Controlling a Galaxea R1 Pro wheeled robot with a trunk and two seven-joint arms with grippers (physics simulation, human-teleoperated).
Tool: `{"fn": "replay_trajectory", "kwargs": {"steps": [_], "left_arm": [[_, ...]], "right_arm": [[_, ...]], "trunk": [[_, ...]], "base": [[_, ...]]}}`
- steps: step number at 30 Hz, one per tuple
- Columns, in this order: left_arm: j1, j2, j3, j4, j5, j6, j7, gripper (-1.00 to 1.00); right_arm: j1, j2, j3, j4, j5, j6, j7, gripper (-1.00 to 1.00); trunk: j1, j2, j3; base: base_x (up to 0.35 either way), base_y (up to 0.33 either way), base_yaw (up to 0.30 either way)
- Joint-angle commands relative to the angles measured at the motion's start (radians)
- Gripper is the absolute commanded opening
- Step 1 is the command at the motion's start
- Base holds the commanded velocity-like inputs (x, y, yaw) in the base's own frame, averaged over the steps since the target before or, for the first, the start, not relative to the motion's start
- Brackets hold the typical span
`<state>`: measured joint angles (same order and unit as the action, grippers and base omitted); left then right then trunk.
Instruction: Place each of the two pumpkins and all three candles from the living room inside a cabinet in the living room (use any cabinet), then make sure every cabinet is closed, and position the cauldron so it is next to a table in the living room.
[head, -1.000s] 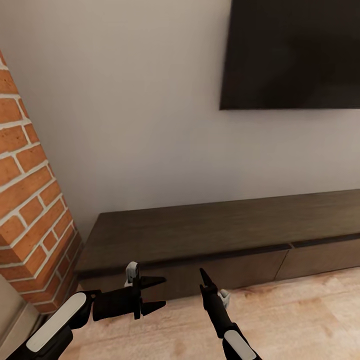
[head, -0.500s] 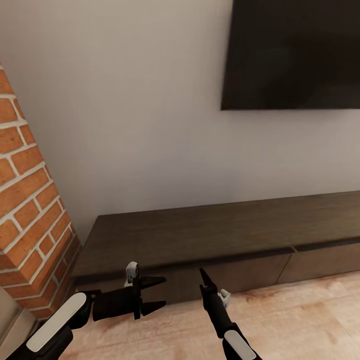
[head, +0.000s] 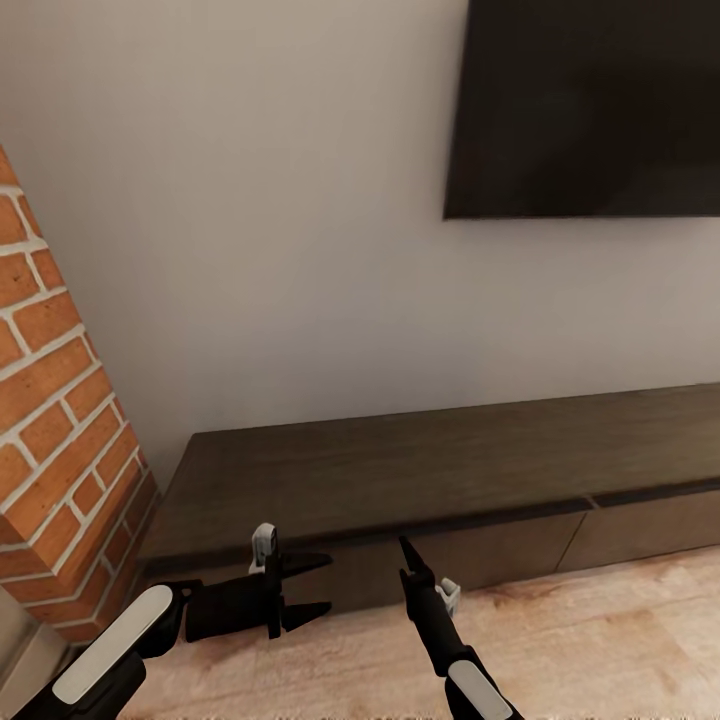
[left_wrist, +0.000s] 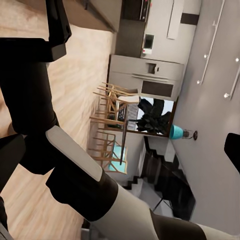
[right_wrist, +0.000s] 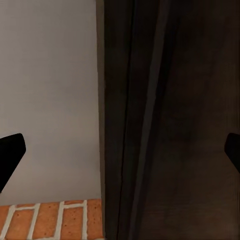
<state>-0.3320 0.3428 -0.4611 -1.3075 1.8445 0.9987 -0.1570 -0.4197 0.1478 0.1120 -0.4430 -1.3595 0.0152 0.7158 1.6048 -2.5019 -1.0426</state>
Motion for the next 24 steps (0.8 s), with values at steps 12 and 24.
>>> {"fn": "replay_trajectory", "kwargs": {"steps": [12,24], "left_arm": [[-0.001,0.001,-0.002,0.001,-0.007,0.000,-0.010,1.00],[-0.001,0.001,-0.001,0.001,-0.007,0.000,-0.010,1.00]], "right_arm": [[-0.001,-0.001,0.005,0.001,-0.010,0.002,0.002,1.00],[-0.001,-0.001,0.005,0.001,-0.010,0.002,0.003,1.00]], "trunk": [[0.003,-0.002,-0.032],[0.003,-0.002,-0.032]], "base": [[0.000,0.000,0.000],[0.016,0.000,0.000]]}}
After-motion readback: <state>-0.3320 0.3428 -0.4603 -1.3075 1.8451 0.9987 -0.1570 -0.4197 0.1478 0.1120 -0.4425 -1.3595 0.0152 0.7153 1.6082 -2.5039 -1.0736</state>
